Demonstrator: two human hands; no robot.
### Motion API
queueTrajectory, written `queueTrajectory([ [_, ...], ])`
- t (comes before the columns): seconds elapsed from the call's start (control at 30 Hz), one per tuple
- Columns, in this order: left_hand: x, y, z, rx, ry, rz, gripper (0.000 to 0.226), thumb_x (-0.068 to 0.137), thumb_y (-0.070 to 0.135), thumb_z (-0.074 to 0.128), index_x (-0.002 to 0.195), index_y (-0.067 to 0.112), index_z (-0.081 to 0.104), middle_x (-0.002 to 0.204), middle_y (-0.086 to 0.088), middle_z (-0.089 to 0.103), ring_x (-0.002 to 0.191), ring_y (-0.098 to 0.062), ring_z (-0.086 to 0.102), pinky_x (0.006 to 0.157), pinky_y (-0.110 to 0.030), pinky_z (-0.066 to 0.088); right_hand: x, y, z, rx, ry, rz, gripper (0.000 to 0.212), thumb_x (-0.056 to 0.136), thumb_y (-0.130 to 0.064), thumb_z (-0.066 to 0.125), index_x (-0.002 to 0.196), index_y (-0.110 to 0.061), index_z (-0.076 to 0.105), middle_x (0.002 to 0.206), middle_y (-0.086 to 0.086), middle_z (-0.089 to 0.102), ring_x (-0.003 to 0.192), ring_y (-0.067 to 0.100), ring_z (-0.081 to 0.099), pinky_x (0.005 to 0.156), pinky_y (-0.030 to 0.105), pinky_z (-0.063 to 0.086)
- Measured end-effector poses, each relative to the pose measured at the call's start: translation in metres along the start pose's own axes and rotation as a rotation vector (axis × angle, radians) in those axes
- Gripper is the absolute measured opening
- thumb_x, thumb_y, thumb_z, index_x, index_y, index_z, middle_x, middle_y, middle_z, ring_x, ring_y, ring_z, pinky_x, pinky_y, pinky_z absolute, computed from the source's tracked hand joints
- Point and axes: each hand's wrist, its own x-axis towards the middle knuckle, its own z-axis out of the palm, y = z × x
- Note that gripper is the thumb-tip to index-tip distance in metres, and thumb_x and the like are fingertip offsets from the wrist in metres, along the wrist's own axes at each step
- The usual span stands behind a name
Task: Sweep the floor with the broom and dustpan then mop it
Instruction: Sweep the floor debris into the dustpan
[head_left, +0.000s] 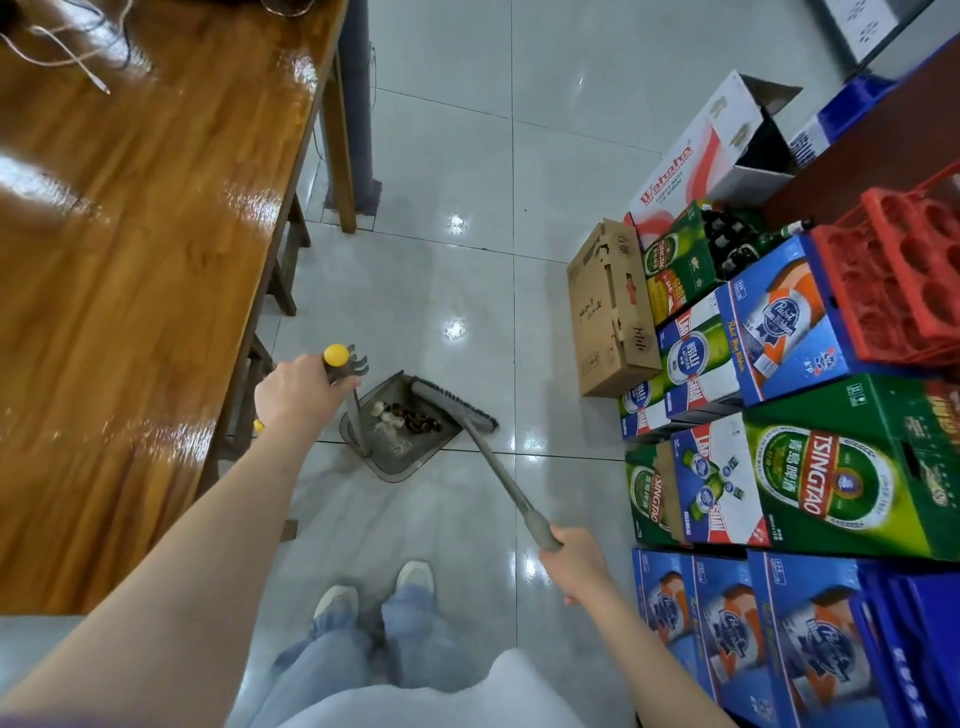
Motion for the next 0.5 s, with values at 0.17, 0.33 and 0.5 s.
queueTrajectory([
  [0.17,0.002,-0.001,0.0,0.011,-0.007,0.006,0.041,0.083,0.053,0.064,0.078,0.014,0.054,0.072,-0.008,0.059,0.071,-0.03,0.058,0.06,-0.03,0.043,-0.002,-0.014,-0.006,0.044,0.015,0.003,0.04,0.08,-0.009,0.044,0.114,-0.009,0.064,0.068,0.005,0.055,0.055,0.022,0.05,0.044,0.027,0.05],
  [0.33,-0.001,-0.001,0.001,0.011,-0.007,0.011,0.04,0.084,0.052,0.063,0.077,0.014,0.054,0.073,-0.008,0.06,0.072,-0.031,0.059,0.06,-0.03,0.044,0.0,-0.027,-0.018,0.023,0.039,0.006,0.038,0.083,-0.01,0.042,0.112,-0.007,0.066,0.071,0.008,0.058,0.058,0.026,0.054,0.052,0.039,0.058],
  [0.5,-0.008,-0.002,0.004,-0.015,0.002,0.011,0.041,0.083,0.052,0.064,0.078,0.013,0.055,0.072,-0.008,0.059,0.07,-0.03,0.056,0.058,-0.03,0.041,-0.006,-0.019,-0.018,0.015,0.051,0.025,0.036,0.084,-0.012,0.042,0.109,-0.004,0.066,0.071,0.008,0.057,0.055,0.025,0.052,0.055,0.041,0.058],
])
